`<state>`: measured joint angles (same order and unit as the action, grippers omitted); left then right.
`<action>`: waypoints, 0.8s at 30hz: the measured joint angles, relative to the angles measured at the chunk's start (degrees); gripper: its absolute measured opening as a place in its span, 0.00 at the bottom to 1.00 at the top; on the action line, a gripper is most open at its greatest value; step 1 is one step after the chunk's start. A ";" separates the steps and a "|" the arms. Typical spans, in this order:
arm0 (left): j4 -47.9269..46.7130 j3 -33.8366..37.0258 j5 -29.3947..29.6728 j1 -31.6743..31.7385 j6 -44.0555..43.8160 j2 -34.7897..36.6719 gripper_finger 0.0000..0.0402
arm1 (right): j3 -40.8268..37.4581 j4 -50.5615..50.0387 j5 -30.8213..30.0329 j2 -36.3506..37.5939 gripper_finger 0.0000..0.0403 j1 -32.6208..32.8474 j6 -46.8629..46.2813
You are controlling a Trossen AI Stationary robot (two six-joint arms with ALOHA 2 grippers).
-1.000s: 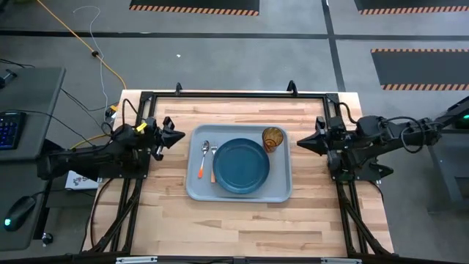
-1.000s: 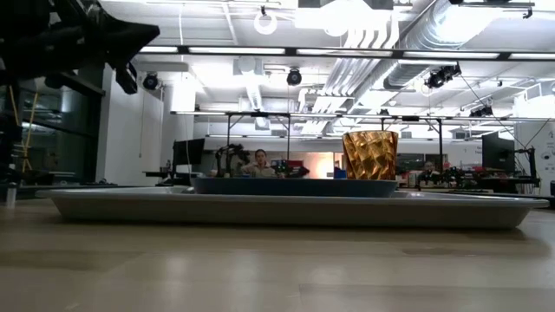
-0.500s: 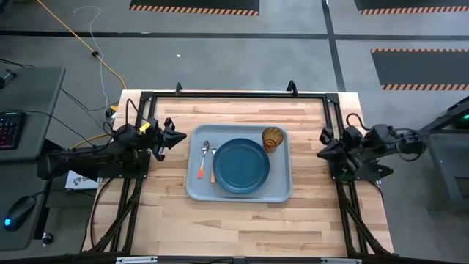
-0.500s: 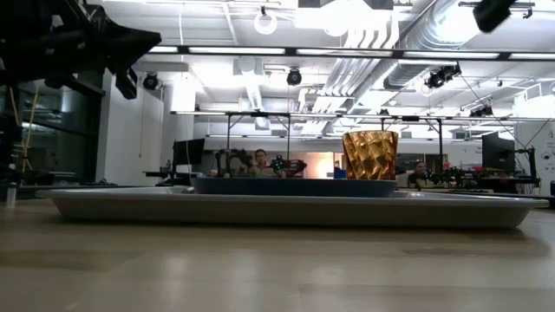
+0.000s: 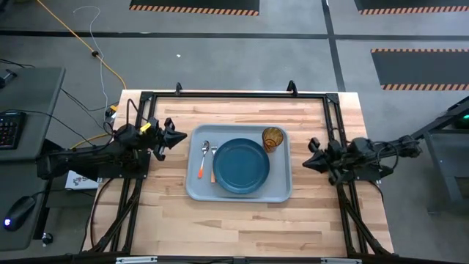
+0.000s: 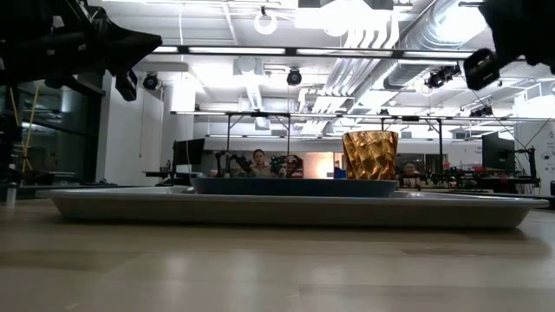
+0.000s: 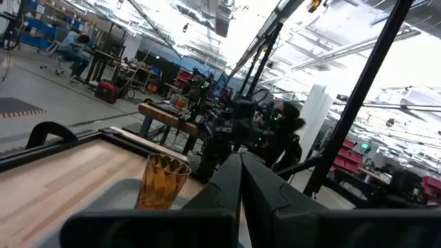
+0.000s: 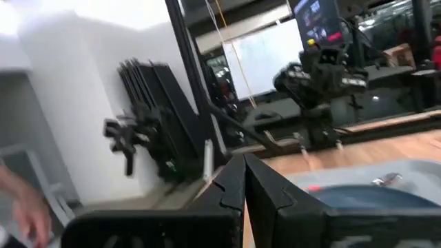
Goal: Pick and place plate/cup/fork/spoon on tray
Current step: Return to Home Position
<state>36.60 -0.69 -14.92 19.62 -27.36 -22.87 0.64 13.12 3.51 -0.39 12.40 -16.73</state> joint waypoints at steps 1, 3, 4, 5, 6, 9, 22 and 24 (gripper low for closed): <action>0.02 0.00 0.04 0.00 -0.02 0.02 0.00 | -0.08 -1.15 -0.23 -0.05 0.00 0.00 0.94; -0.07 0.00 0.09 0.00 -0.20 0.00 0.00 | -0.09 -3.21 -1.59 0.17 0.00 0.00 3.16; -0.01 0.00 0.15 0.00 -0.53 0.00 0.00 | -0.09 -4.47 -2.90 0.20 0.00 0.00 3.60; -0.01 0.00 0.13 0.00 -0.66 0.02 0.00 | -0.09 -5.91 -4.16 0.14 0.00 0.00 3.29; -0.01 0.00 0.15 0.00 -0.88 0.02 0.00 | -0.09 -7.83 -4.98 0.10 0.00 0.00 1.99; -0.01 0.00 0.15 0.00 -0.95 0.01 0.00 | 0.02 -12.47 -4.55 -0.27 0.00 -0.02 0.42; -2.28 0.00 0.72 -1.64 -0.98 1.39 0.00 | 0.03 -12.70 -3.47 -2.57 0.00 0.00 2.41; -4.80 0.02 2.15 -5.04 -1.00 5.15 0.00 | 0.04 -12.73 -3.46 -2.57 0.00 0.00 1.06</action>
<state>31.81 -0.67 -12.77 14.58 -28.36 -17.73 0.69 0.38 0.05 -2.96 12.40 -15.67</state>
